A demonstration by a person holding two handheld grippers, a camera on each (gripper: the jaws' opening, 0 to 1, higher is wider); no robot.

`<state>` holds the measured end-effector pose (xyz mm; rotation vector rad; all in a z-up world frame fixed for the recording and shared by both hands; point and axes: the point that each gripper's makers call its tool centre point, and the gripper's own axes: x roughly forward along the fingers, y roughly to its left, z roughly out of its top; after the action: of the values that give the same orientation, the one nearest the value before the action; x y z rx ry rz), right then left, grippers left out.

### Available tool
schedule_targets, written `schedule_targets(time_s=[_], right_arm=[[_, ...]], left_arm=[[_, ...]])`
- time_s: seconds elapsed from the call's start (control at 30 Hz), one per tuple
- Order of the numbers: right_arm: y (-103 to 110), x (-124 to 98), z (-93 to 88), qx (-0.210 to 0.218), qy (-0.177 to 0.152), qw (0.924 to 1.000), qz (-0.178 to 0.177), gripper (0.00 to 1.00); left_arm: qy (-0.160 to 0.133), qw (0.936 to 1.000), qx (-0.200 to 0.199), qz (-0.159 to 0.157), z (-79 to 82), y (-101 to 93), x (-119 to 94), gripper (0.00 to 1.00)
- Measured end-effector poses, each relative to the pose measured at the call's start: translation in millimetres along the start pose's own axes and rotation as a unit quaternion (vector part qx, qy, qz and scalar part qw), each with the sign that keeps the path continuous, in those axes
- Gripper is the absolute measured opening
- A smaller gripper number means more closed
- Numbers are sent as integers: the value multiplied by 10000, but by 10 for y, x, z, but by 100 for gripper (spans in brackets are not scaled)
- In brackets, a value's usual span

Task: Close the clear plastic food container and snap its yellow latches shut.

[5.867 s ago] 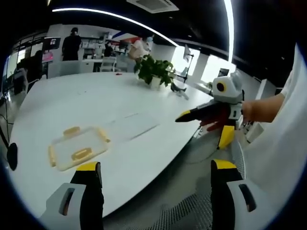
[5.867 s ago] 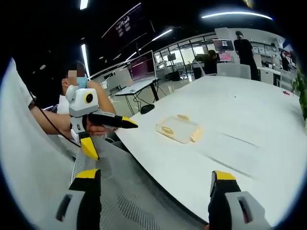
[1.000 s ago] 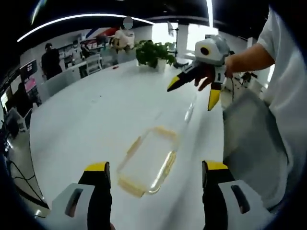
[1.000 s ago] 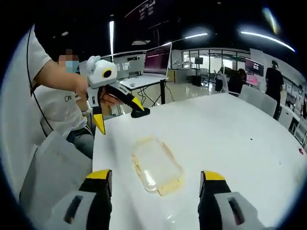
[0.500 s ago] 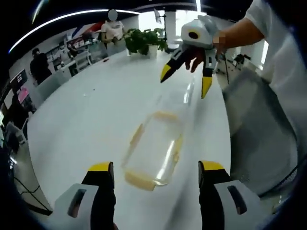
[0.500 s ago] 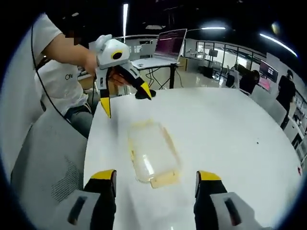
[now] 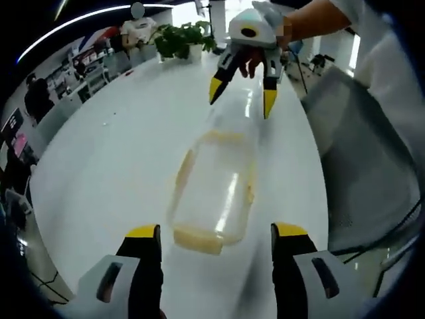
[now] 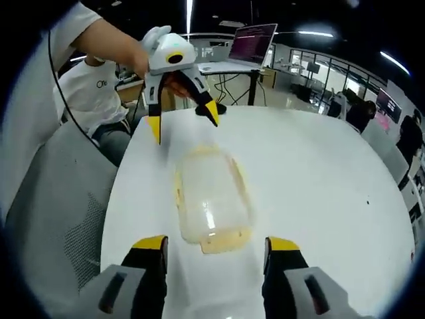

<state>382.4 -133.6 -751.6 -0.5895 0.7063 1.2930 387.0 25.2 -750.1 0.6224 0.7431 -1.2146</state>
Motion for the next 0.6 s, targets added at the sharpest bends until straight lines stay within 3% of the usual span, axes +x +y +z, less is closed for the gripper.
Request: schedule_targets(time_s=[0.4,0.6], right_arm=[[-130,89,-59,-312,453,9985,64,52],[-178,154,-63,-447,603,9971,99,53]], left_arm=[[387,9986,318,-196,-237,62,93,61],[428,9976,475,-259,-262,47,129,56]])
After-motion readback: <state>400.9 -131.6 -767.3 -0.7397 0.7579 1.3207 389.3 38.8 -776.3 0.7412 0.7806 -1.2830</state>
